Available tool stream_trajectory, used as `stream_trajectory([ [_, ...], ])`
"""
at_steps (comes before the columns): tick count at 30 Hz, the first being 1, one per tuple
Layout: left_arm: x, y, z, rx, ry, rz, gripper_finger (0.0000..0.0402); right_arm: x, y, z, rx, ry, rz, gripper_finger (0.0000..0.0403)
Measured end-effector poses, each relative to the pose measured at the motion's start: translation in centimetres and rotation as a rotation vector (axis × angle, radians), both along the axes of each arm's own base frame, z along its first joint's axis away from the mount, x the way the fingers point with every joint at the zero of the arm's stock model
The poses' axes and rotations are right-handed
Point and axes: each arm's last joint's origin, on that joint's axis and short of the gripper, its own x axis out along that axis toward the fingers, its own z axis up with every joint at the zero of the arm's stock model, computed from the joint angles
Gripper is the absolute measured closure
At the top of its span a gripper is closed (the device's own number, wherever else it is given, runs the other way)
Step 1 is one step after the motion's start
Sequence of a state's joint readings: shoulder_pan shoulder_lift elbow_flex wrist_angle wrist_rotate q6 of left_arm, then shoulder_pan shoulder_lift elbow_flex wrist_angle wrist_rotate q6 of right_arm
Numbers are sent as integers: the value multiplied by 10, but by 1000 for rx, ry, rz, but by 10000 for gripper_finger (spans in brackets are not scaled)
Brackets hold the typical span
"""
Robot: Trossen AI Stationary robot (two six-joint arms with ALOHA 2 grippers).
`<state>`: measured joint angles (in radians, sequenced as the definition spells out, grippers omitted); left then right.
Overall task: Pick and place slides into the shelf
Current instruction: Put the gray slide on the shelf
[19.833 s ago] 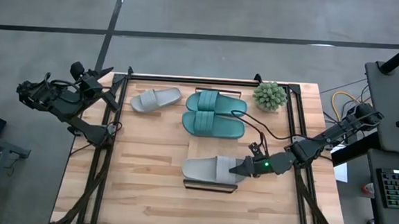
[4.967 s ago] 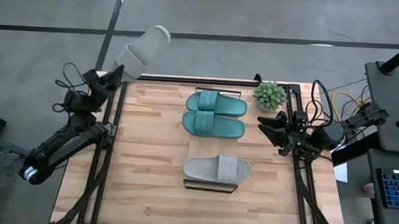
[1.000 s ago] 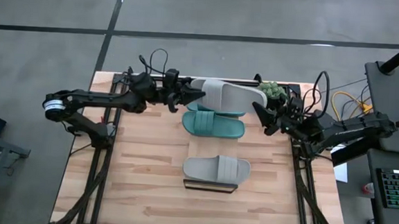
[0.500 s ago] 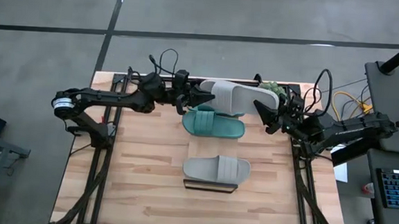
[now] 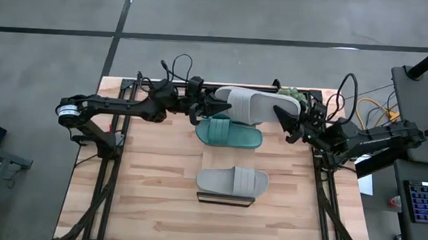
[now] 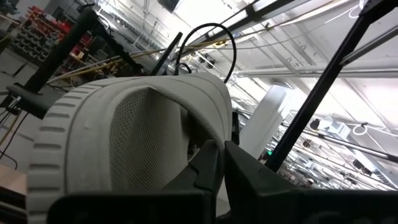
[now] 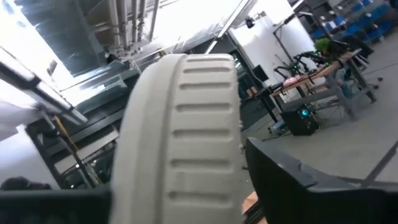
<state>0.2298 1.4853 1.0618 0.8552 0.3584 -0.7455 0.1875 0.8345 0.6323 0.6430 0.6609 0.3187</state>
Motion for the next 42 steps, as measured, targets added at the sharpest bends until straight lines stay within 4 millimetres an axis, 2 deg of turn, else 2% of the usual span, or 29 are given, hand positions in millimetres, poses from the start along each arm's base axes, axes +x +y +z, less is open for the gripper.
stream_trajectory([
  [9, 0, 0, 0, -3, 1, -1, 401, 0, -1, -1, 62, -19, -26, 355],
  [21, 0, 0, 0, -7, 0, -3, 396, -1, -2, -1, 93, -31, -36, 357],
  [25, -1, 0, 1, -3, -7, -8, 356, -1, -2, -1, 95, -31, -41, 357],
  [35, -5, 4, 4, 8, -11, -7, 199, -3, -2, 0, 91, -33, -47, 358],
  [42, -19, 20, 15, 21, -47, 49, 144, -8, -3, 3, 92, -53, -51, 358],
])
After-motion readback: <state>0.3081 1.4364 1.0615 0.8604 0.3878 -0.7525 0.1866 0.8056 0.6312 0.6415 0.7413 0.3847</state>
